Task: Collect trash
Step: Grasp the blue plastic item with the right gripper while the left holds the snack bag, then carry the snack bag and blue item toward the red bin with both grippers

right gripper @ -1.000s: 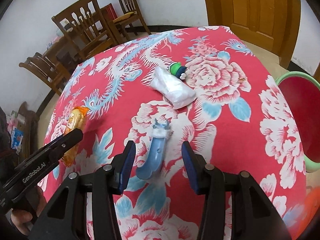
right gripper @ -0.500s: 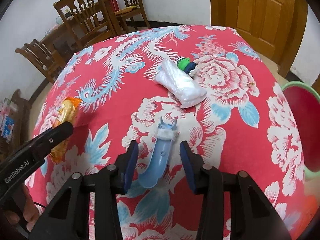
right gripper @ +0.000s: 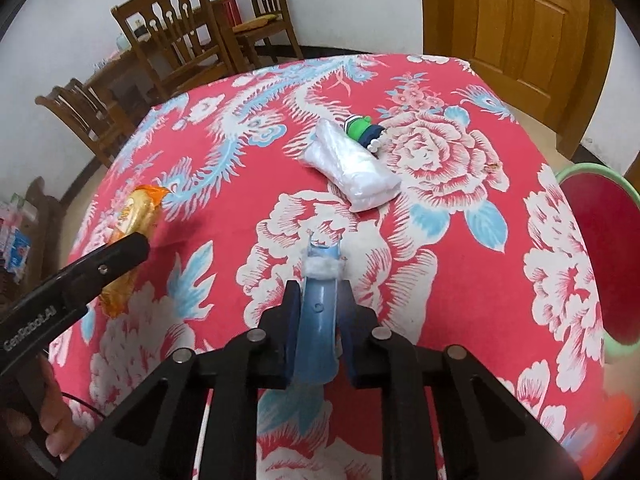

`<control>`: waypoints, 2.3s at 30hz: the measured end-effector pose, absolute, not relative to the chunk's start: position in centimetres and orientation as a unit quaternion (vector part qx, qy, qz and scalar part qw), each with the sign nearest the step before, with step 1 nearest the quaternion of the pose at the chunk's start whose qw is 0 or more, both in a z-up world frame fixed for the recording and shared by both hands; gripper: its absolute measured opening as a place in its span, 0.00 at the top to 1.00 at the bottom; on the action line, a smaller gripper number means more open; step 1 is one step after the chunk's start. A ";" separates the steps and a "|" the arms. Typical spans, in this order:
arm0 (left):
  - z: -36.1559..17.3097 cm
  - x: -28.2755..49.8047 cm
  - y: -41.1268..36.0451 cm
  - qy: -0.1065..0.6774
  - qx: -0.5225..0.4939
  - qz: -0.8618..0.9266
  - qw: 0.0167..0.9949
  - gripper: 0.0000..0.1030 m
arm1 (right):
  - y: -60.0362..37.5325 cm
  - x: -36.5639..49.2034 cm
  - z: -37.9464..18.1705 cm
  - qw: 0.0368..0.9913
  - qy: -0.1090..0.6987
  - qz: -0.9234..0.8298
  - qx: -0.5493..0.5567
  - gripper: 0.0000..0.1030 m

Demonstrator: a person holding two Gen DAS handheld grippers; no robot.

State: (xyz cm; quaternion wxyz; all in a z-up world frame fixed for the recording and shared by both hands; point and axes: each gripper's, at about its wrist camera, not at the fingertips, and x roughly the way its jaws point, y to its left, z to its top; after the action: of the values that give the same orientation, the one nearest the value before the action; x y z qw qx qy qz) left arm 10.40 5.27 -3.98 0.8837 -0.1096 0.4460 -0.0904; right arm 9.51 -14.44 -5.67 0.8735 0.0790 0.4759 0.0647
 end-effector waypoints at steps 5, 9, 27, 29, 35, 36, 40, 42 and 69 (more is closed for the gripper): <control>-3.4 10.2 4.3 0.444 -0.101 -0.098 0.885 0.58 | -15.8 8.1 -4.6 0.880 0.457 0.068 0.105 0.80; -3.0 10.0 3.3 0.443 -0.091 -0.107 0.886 0.58 | -17.3 7.3 -3.9 0.885 0.444 0.062 0.125 0.80; -0.2 10.1 -3.8 0.436 -0.055 -0.175 0.881 0.58 | -26.1 4.4 -1.3 0.901 0.390 0.007 0.191 0.80; 0.2 10.2 -4.8 0.434 -0.049 -0.184 0.881 0.58 | -27.3 4.1 -1.2 0.902 0.385 -0.003 0.197 0.80; 1.1 10.3 -8.2 0.429 -0.031 -0.214 0.877 0.58 | -30.6 3.3 -0.9 0.903 0.374 -0.035 0.209 0.80; 1.2 10.3 -8.7 0.429 -0.029 -0.217 0.876 0.58 | -31.2 3.1 -0.9 0.903 0.372 -0.040 0.212 0.80; 1.5 10.3 -11.0 0.431 -0.022 -0.238 0.870 0.58 | -33.5 2.5 -1.2 0.900 0.366 -0.057 0.229 0.80; 1.5 10.3 -12.2 0.433 -0.019 -0.246 0.867 0.58 | -34.6 2.2 -1.4 0.898 0.366 -0.066 0.236 0.80; -1.6 11.2 -23.0 0.472 0.030 -0.293 0.831 0.58 | -44.7 0.7 -6.6 0.862 0.369 -0.147 0.316 0.74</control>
State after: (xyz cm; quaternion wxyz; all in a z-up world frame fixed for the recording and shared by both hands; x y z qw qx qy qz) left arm 11.18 -23.04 -1.60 0.8310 0.0298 0.4716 -0.2934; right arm 0.66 -44.70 -6.63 0.8616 0.3157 0.3694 -0.1469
